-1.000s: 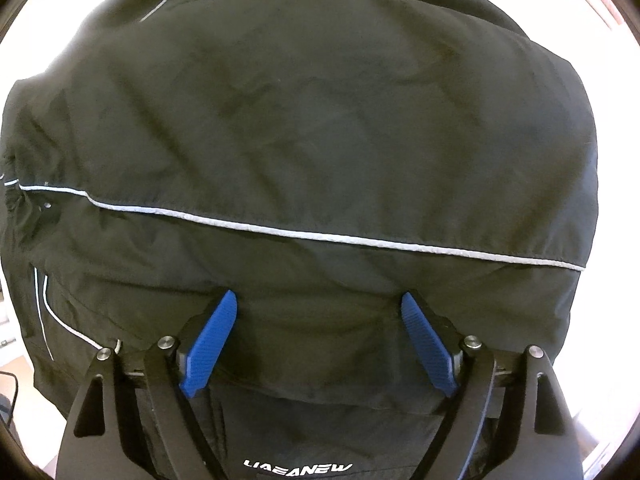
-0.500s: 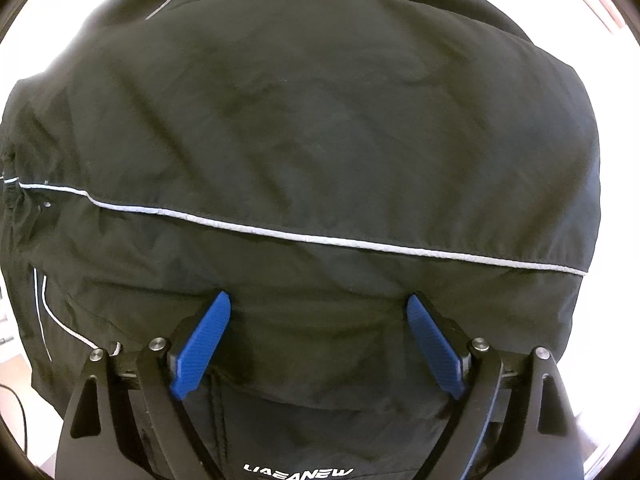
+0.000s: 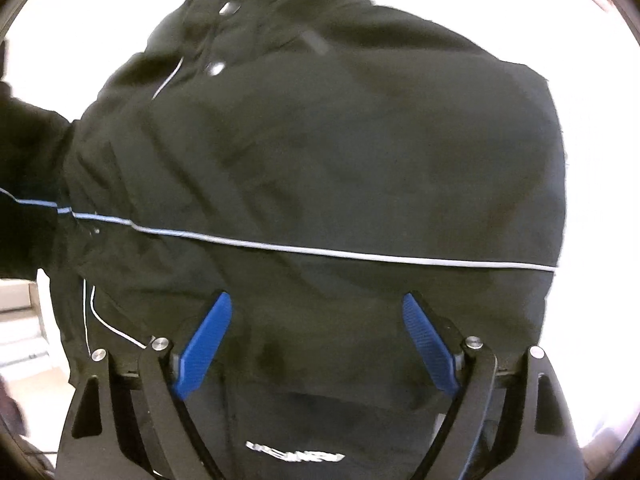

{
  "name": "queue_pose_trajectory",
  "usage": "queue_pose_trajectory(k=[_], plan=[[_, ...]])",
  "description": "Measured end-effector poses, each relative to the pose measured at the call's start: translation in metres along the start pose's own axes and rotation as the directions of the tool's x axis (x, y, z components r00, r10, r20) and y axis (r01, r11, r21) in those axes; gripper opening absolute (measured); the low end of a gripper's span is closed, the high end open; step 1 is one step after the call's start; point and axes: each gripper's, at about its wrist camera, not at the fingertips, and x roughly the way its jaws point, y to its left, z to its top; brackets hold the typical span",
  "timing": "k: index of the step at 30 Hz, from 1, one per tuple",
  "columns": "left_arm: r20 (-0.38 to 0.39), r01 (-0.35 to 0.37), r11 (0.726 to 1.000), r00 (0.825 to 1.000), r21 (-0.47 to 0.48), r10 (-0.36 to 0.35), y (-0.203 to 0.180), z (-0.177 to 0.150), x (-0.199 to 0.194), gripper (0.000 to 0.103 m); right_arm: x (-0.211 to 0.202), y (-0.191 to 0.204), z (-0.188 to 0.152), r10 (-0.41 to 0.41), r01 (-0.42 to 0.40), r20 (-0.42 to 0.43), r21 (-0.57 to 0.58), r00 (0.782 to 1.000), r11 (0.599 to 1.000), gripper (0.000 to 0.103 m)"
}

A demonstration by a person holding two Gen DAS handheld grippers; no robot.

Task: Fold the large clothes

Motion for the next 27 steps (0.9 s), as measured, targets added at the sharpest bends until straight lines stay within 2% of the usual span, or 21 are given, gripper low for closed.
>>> queue_pose_trajectory(k=[2,4,7,10,12,15,18,22,24,26,27], plan=[[-0.081,0.090,0.993,0.993,0.077,-0.084,-0.043,-0.012,0.020,0.027,-0.006,-0.017,-0.002,-0.010,0.010,0.007,0.021,1.000,1.000,0.089],[-0.156,0.204,0.974,0.970,0.100,-0.188,-0.074,-0.028,0.035,0.030,-0.011,-0.035,-0.004,-0.003,0.003,0.012,0.051,1.000,0.999,0.089],[-0.203,0.251,0.956,0.954,0.149,-0.219,-0.096,-0.042,0.034,0.031,-0.017,-0.058,-0.009,0.069,-0.071,0.021,0.096,0.997,0.993,0.088],[-0.231,0.295,0.951,0.935,0.093,-0.268,-0.088,-0.046,0.021,0.040,-0.026,-0.064,-0.010,0.144,-0.149,0.063,0.089,0.988,0.985,0.088],[-0.237,0.287,0.955,0.935,0.071,-0.263,-0.082,-0.047,0.014,0.044,-0.031,-0.064,-0.020,0.168,-0.173,0.077,0.068,0.983,0.982,0.088],[-0.248,0.253,0.967,0.938,0.014,-0.242,-0.063,-0.050,0.007,0.044,-0.038,-0.068,-0.033,0.208,-0.214,0.098,0.054,0.973,0.975,0.088],[-0.255,0.223,0.970,0.937,-0.093,-0.240,-0.057,-0.055,-0.002,0.044,-0.043,-0.066,-0.036,0.285,-0.293,0.109,0.070,0.952,0.954,0.088],[-0.266,0.161,0.958,0.938,-0.236,-0.223,-0.027,-0.056,0.003,0.044,-0.024,-0.068,-0.023,0.315,-0.327,0.105,0.130,0.943,0.936,0.088],[-0.264,0.130,0.954,0.943,-0.271,-0.204,-0.014,-0.057,0.006,0.044,-0.011,-0.070,-0.014,0.377,-0.391,0.106,0.182,0.920,0.902,0.088],[-0.259,0.104,0.947,0.948,-0.304,-0.187,-0.005,-0.054,0.011,0.044,0.006,-0.073,-0.008,0.468,-0.478,0.103,0.265,0.877,0.837,0.081],[-0.257,0.095,0.943,0.949,-0.319,-0.182,-0.001,-0.053,0.014,0.044,0.012,-0.072,-0.006,0.493,-0.500,0.099,0.287,0.864,0.817,0.067]])
